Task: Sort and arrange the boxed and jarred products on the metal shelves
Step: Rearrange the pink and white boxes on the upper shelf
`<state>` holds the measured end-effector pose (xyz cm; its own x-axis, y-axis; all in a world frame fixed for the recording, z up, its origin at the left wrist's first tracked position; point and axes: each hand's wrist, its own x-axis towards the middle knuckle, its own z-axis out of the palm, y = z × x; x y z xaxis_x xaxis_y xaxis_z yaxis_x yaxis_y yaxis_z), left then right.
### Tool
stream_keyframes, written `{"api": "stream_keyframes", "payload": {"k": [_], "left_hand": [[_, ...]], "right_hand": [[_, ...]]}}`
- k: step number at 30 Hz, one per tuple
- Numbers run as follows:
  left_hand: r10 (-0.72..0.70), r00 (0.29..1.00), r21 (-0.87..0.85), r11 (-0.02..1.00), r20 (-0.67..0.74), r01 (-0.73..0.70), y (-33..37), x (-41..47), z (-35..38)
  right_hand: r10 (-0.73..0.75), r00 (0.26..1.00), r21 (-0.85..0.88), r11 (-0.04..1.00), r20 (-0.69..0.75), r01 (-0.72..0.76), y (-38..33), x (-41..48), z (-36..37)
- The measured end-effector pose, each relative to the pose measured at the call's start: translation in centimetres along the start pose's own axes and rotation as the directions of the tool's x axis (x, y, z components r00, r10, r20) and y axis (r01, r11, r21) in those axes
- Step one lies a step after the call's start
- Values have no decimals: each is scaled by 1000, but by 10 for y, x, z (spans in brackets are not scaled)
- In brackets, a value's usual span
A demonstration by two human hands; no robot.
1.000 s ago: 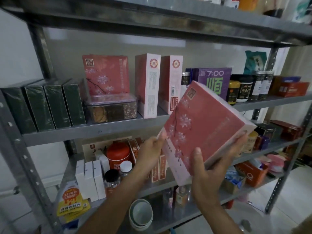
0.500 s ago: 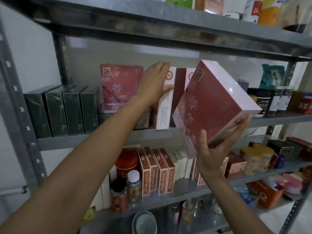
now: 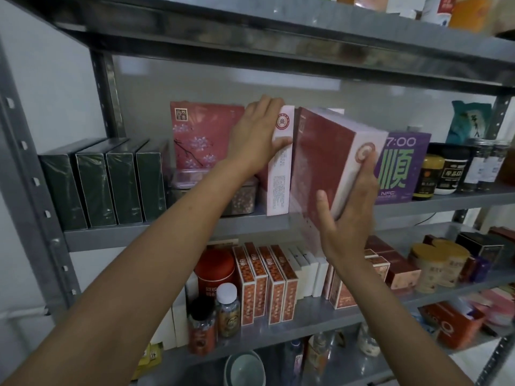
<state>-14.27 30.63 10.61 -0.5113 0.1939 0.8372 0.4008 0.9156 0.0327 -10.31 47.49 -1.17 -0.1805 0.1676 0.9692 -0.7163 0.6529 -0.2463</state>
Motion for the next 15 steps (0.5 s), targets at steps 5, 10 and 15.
{"api": "stream_keyframes", "payload": {"k": [5,10,15], "left_hand": [[-9,1000,13,1000,-14,9,-3,-2,2],[-5,1000,63,998,5,5,-2,-2,3],[-1,1000,177,984,25,-4,2,-2,2]], "right_hand": [[-27,1000,-207,978,14,29,6,21,28],[-26,994,-350,935,108,62,18,29,53],[5,980,-408,910,199,78,33,33,73]]}}
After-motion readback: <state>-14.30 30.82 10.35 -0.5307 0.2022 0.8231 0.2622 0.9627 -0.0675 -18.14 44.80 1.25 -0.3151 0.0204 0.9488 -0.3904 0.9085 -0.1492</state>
